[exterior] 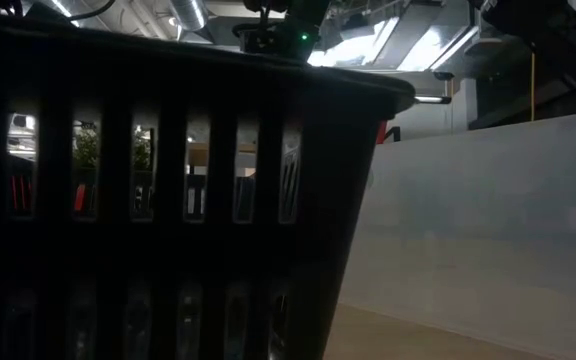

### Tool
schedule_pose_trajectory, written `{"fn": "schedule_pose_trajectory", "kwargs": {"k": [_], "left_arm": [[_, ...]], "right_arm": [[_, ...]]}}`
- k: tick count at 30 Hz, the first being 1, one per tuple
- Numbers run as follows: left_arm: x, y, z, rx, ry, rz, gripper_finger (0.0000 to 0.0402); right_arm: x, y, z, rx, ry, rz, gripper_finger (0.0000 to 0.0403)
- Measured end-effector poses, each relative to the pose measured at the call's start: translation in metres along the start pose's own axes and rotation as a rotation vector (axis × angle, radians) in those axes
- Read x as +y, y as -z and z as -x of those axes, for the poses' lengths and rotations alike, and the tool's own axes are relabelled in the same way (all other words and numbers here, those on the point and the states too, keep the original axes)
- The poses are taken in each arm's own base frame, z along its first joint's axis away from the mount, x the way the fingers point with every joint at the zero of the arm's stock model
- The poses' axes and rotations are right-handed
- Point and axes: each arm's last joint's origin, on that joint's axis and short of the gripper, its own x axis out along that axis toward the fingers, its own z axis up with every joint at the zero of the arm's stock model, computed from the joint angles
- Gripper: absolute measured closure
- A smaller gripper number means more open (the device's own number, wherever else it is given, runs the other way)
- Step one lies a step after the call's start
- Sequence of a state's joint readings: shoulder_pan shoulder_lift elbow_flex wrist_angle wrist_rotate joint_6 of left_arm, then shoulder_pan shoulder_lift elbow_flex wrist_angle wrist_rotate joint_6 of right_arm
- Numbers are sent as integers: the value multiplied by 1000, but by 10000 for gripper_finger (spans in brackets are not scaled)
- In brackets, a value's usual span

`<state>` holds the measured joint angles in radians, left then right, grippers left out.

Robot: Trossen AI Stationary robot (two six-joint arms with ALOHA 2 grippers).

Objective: Stack baskets on shelf by color
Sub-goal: Put the top transparent bin on the shelf

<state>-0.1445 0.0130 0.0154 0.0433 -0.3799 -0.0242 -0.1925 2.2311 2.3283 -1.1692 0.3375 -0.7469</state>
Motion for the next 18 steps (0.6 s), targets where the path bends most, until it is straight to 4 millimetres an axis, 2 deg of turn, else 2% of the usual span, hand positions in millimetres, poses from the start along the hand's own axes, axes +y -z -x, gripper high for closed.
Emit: {"fn": "schedule_pose_trajectory", "kwargs": {"k": [11,18], "left_arm": [[0,0,0,0,0,-1,330],[0,0,0,0,0,-1,330]], "right_arm": [[-1,-1,0,-6,9,43,286],[5,-9,4,16,66,59,286]]}}
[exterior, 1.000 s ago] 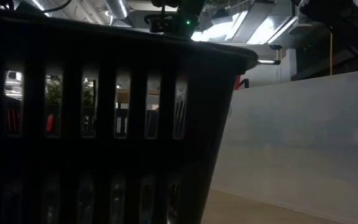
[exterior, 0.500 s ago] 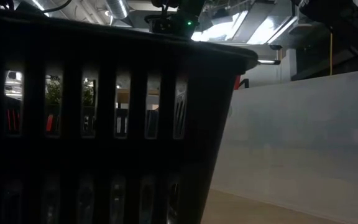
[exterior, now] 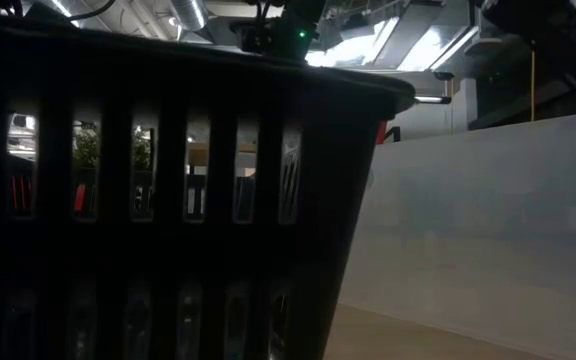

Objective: Stack baskets on shelf by color
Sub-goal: Put the top transparent bin on the shelf

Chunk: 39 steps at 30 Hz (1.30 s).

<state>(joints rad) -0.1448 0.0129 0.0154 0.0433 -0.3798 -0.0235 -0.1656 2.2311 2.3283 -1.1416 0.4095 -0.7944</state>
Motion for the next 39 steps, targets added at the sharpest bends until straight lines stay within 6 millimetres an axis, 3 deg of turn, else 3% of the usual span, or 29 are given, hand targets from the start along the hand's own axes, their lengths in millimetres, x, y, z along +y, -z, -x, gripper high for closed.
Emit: {"fn": "schedule_pose_trajectory", "kwargs": {"k": [9,13,17,21,23,26,33,39], "left_arm": [[0,0,0,0,-1,0,330],[0,0,0,0,0,0,330],[0,0,0,-2,0,1,330],[0,0,0,-8,0,3,330],[0,-1,0,-11,0,3,330],[0,-5,0,-56,-4,-11,330],[2,-25,3,-249,-34,45,330],[2,-46,2,-167,-84,58,330]], "right_arm": [[11,-11,10,54,80,30,286],[20,-17,31,67,125,-19,286],[38,-14,59,97,61,-129,286],[53,7,88,163,-188,-309,286],[55,10,95,100,-300,-411,286],[63,25,110,58,-474,-413,286],[110,78,128,89,-502,-519,286],[160,109,124,-62,-487,-638,286]]}}
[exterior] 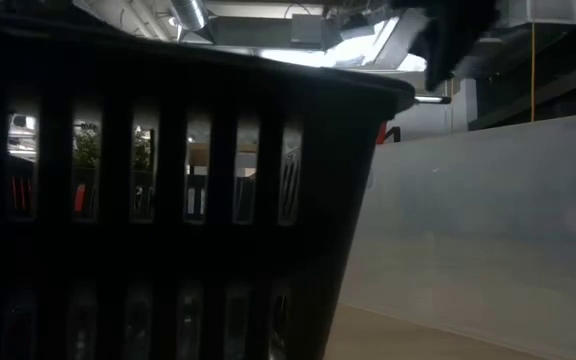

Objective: Stack baskets on shelf by color
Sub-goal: Put the top transparent bin on the shelf

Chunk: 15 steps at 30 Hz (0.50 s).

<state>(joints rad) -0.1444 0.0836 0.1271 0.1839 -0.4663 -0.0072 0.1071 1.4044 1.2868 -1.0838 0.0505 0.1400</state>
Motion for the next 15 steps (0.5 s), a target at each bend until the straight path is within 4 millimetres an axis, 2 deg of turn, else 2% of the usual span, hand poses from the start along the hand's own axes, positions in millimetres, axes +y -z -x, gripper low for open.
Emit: {"fn": "schedule_pose_trajectory", "kwargs": {"k": [4,7,15], "left_arm": [[-9,-21,-14,115,45,34,330],[-20,-31,-33,224,88,50,330],[-57,-22,-107,484,69,-67,330]], "right_arm": [[6,28,-20,-49,-21,-31,286],[6,43,-35,-64,-30,-72,286],[3,70,-64,37,-5,-198,286]]}}
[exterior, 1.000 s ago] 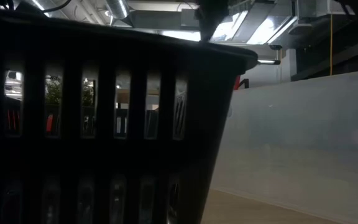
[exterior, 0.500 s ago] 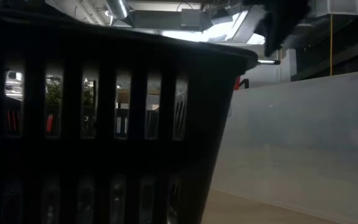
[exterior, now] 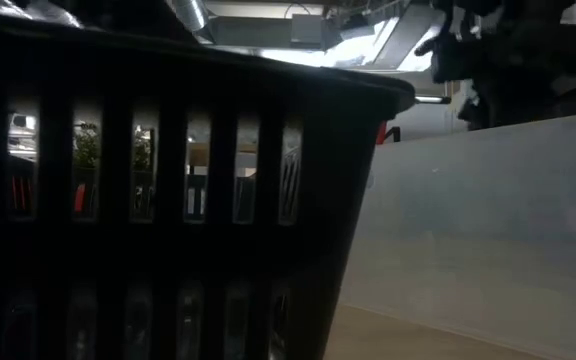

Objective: Stack baskets on shelf by color
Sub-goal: Put the top transparent bin on the shelf

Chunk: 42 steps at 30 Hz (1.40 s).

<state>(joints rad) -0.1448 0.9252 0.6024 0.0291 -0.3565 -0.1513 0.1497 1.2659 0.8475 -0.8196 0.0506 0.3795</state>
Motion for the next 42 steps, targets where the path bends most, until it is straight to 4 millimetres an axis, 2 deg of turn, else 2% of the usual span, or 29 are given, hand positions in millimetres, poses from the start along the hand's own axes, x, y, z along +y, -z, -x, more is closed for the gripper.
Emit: {"fn": "schedule_pose_trajectory", "kwargs": {"k": [6,12,20,27,35,42], "left_arm": [[-20,-14,-47,91,-14,-35,330],[-34,-18,-70,162,0,-59,330],[-43,-8,-79,208,-12,92,320],[-51,-10,-77,183,17,122,283],[-55,-4,-85,190,13,163,283],[-60,26,-107,303,-13,174,284]], "right_arm": [[0,9,-5,53,20,-46,286],[5,22,-2,137,42,7,286],[22,41,10,172,32,78,286],[41,63,33,69,-15,61,286],[60,87,48,-42,-20,39,286],[69,96,50,-97,-14,9,286]]}}
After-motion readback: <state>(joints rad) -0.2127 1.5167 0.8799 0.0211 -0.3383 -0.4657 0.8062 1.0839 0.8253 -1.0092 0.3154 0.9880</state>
